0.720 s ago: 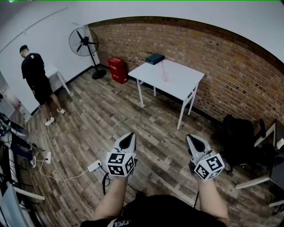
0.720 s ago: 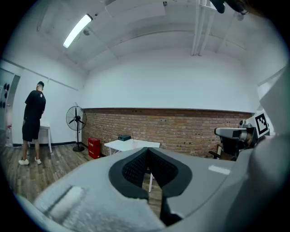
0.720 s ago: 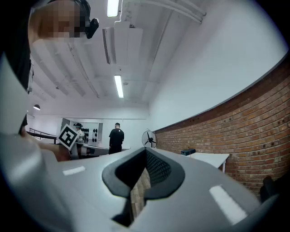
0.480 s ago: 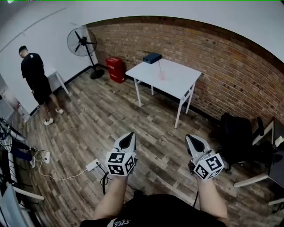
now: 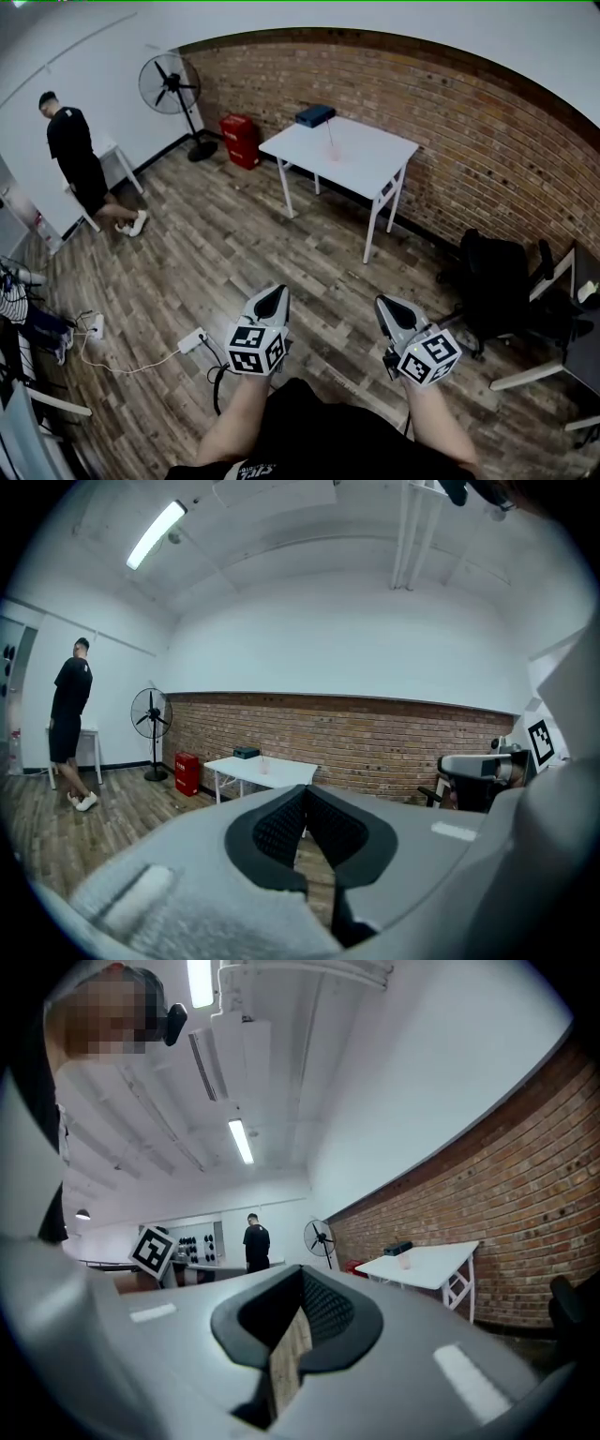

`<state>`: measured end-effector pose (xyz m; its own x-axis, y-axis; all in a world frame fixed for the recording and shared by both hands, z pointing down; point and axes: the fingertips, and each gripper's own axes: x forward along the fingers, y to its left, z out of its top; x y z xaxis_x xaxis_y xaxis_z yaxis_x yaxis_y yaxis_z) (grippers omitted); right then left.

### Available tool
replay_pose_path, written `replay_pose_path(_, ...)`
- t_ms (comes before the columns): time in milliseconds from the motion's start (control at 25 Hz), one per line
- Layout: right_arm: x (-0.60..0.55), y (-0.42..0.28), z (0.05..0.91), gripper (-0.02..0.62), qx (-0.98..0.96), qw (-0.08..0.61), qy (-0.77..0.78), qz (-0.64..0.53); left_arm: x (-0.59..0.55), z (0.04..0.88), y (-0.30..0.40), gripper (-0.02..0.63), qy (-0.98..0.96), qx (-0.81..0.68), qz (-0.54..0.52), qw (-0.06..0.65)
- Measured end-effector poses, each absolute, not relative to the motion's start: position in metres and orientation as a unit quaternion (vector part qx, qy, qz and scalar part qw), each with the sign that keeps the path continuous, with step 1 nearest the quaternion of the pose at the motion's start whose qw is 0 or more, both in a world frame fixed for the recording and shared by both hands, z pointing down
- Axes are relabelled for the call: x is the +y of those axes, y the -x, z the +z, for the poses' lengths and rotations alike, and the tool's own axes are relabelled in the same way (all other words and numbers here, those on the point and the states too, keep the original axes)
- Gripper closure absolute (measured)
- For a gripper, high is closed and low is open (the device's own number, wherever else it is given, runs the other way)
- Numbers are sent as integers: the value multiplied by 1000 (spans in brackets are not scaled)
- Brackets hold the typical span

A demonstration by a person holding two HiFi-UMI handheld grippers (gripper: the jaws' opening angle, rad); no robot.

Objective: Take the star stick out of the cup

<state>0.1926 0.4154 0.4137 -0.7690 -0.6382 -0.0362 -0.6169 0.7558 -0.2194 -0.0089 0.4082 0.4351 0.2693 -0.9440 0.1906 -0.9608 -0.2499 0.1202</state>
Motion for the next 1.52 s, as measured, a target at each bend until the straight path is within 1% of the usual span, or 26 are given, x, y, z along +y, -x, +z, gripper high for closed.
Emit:
replay_pose_path(160,427,-181,440,595,936,39,325,-127,404,440,9,600,-793,-598,40,112)
replay_pose_path(320,417,-186,461,595,930,25,334,-150,387,449,8,600,-797,-591,40,119)
replay_pose_path(680,343,-191,475,595,909,3,385,-158,303,472,11,600,-819,-554,35,144)
replay_pose_path(920,260,-147,465,595,910,0,391,-138,230,469,60,600,-825,-548,40,128)
replay_pose_path(1040,228,-118,463,595,912,-3,387,-139,197,472,86,600,-825,-547,39,135)
replay_pose_path(1240,186,-80,467,595,911,-13,385,-147,156,472,121,600,-828,-543,37,136)
replay_pose_path(1520,154,-34,465,595,915,-27,377,-143,126,473,173,600,-822,-551,27,143)
